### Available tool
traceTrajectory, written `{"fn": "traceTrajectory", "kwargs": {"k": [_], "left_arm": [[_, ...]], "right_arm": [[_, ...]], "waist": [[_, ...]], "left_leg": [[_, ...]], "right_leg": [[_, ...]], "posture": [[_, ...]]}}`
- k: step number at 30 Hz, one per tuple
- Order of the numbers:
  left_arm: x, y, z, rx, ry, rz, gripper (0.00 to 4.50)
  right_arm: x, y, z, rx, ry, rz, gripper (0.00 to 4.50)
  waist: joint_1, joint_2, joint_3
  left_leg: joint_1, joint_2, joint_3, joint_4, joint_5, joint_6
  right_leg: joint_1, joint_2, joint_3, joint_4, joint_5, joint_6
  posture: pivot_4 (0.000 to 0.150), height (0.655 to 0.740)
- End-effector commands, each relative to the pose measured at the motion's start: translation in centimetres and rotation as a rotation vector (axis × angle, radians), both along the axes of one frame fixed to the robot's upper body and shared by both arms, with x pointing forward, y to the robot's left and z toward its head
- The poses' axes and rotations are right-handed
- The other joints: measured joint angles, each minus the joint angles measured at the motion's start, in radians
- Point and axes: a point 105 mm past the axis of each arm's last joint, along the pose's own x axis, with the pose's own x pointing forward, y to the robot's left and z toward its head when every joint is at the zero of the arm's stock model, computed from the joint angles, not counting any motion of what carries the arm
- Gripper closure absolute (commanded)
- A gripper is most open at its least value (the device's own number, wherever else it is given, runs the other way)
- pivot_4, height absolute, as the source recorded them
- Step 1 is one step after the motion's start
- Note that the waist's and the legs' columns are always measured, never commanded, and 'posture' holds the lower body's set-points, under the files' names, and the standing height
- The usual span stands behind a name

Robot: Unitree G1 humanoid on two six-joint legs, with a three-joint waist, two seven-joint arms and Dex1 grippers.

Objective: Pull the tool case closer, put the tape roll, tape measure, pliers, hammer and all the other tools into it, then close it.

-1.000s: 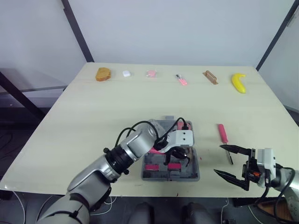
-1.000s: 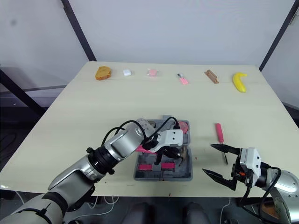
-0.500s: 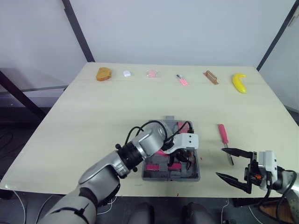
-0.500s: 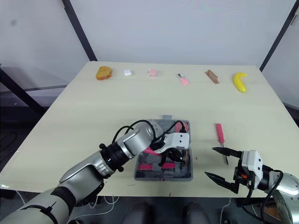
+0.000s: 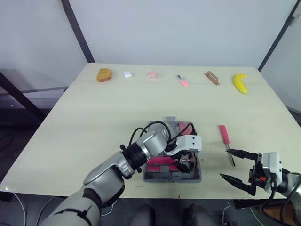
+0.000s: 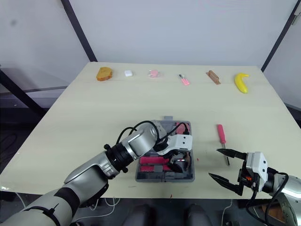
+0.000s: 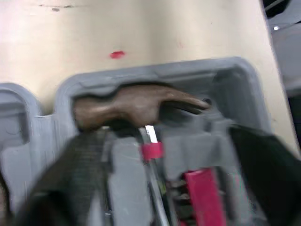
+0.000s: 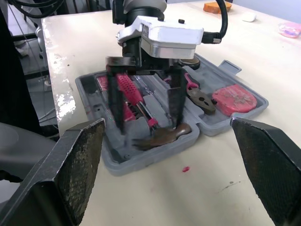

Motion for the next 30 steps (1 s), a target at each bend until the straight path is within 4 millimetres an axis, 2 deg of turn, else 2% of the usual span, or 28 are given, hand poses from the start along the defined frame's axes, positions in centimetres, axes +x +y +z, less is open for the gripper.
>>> {"fn": "traceTrajectory", "kwargs": {"k": [1, 11, 15, 18, 19, 22, 26, 30], "left_arm": [[-0.1, -0.5, 1.4, -0.029, -0.034, -0.031, 0.04], [0.1, 0.6, 5.3, -0.157, -0.076, -0.059, 0.04], [0.5, 1.5, 6.9, -0.311, -0.059, -0.029, 0.04], [0.4, 2.5, 8.0, -0.504, -0.028, -0.053, 0.76], [0.2, 2.8, 8.0, -0.535, -0.020, -0.077, 1.14], [0.3, 4.0, 6.5, -0.543, -0.026, -0.062, 2.77], [-0.2, 4.8, 5.0, -0.545, -0.040, -0.091, 4.46], [-0.7, 5.7, 2.5, -0.533, -0.037, -0.083, 4.46]], "right_arm": [[-0.1, 0.2, 0.6, 0.000, -0.040, 0.016, 0.00], [0.0, 0.5, 0.5, 0.007, -0.043, 0.018, 0.00], [0.0, 0.6, 0.5, 0.010, -0.044, 0.016, 0.00], [0.1, 0.8, 0.6, 0.012, -0.048, 0.020, 0.00], [0.1, 0.9, 0.6, 0.013, -0.047, 0.021, 0.00], [0.3, 1.0, 0.7, 0.012, -0.050, 0.024, 0.00], [0.3, 1.0, 0.8, 0.013, -0.052, 0.025, 0.00], [0.4, 1.1, 0.9, 0.013, -0.052, 0.029, 0.00]], "waist": [[0.000, 0.000, 0.000], [-0.003, 0.000, 0.000], [-0.003, 0.000, 0.000], [-0.008, 0.001, 0.000], [-0.008, 0.001, 0.000], [-0.006, 0.001, 0.000], [-0.003, 0.001, 0.000], [-0.001, 0.001, 0.000]], "left_leg": [[0.000, 0.000, 0.000, 0.001, 0.000, 0.000], [0.000, 0.000, 0.000, 0.001, 0.000, 0.000], [0.000, 0.000, -0.001, 0.001, 0.000, 0.000], [0.000, 0.000, 0.000, 0.001, 0.000, 0.000], [0.000, 0.001, 0.000, 0.001, 0.000, 0.000], [0.000, 0.001, 0.000, 0.001, 0.000, 0.000], [0.000, 0.000, 0.000, 0.001, 0.000, 0.000], [0.000, 0.000, 0.000, 0.001, 0.000, 0.000]], "right_leg": [[0.000, 0.000, 0.000, 0.000, 0.000, 0.000], [0.000, 0.000, 0.000, 0.000, 0.000, 0.000], [0.000, 0.000, 0.000, 0.000, 0.000, 0.000], [0.000, 0.000, 0.000, 0.000, 0.000, 0.000], [0.000, 0.000, 0.000, 0.001, 0.000, 0.000], [0.000, 0.000, 0.000, 0.001, 0.000, 0.000], [0.000, 0.000, 0.000, 0.000, 0.000, 0.000], [0.000, 0.000, 0.000, 0.000, 0.000, 0.000]], "posture": [[0.150, 0.7400], [0.150, 0.7400], [0.150, 0.7400], [0.150, 0.7400], [0.150, 0.7400], [0.150, 0.7400], [0.150, 0.7400], [0.150, 0.7400]]}}
